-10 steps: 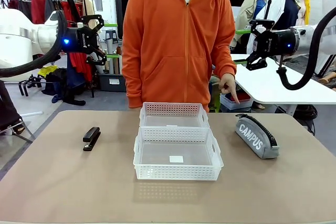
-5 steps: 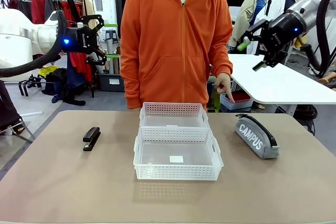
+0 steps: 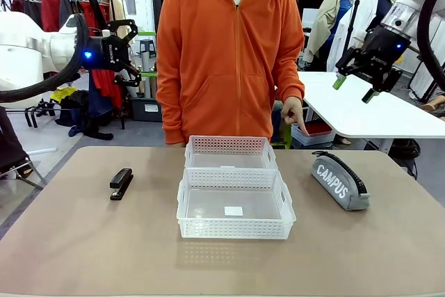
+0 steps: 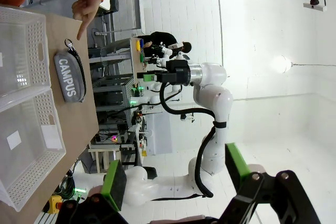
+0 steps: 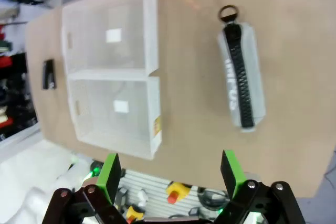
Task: Distribute items into two baskets.
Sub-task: Pick up the Pencil pouch that the person points to.
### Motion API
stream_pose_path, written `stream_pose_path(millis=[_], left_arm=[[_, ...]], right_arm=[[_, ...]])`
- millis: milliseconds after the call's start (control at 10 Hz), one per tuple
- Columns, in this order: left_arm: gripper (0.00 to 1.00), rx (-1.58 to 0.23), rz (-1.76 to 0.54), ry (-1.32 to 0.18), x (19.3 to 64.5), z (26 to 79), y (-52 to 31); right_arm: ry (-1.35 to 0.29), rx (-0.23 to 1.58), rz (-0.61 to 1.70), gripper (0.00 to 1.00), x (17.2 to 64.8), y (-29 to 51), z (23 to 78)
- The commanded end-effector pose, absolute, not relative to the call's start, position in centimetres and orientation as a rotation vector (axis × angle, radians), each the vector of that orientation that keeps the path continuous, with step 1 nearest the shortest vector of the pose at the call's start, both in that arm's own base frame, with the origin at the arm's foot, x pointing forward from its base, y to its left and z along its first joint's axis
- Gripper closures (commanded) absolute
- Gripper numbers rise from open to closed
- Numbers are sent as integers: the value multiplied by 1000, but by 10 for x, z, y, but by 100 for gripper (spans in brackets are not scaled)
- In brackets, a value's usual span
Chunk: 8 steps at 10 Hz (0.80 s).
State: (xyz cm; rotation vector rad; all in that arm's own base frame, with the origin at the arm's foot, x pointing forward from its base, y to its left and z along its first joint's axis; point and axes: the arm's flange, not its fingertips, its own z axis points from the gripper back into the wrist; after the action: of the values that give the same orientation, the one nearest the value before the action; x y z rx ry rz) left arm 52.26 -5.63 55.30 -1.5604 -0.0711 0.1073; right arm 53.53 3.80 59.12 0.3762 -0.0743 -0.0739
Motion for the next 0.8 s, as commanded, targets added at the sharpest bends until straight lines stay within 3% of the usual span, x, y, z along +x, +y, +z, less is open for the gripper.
stream_pose_path(millis=[0, 600, 700], left_arm=[[0, -1564, 107, -76, 522, 555, -55], [0, -1564, 107, -76, 522, 555, -55], [0, -1564, 107, -76, 522, 555, -55]], right_arm=[[-86, 418, -123, 0, 539, 42, 591], [-77, 374, -83, 0, 538, 37, 589], [-83, 212, -92, 0, 547, 48, 585]])
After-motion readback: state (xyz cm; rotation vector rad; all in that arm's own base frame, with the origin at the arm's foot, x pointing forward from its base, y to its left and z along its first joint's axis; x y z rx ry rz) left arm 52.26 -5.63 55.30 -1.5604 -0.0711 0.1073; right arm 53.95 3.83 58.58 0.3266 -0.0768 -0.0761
